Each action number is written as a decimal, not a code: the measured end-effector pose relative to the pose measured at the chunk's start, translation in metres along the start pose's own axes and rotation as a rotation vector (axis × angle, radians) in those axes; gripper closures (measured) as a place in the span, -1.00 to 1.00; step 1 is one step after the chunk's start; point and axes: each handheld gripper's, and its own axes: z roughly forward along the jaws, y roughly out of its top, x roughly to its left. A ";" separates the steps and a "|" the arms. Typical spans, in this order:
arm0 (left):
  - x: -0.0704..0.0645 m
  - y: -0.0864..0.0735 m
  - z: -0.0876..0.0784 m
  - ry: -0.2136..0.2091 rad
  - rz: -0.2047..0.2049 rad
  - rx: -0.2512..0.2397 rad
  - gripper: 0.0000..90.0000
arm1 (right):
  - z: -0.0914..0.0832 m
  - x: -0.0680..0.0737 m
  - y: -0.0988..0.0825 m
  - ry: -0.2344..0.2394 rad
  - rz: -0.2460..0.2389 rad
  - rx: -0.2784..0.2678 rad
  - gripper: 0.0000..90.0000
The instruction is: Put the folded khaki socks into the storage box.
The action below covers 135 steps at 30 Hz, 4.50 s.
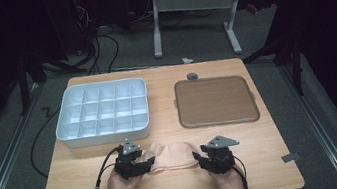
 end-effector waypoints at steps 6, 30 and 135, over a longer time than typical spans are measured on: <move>0.005 -0.001 -0.010 -0.017 -0.021 -0.019 -0.10 | -0.011 0.004 0.003 0.026 -0.015 -0.045 0.45; 0.011 -0.003 -0.006 -0.021 -0.086 -0.004 0.11 | 0.035 0.069 0.018 0.184 -0.124 0.008 0.88; 0.017 0.005 -0.037 -0.145 -0.109 -0.113 0.92 | 0.070 0.089 0.044 0.212 -0.173 0.083 0.98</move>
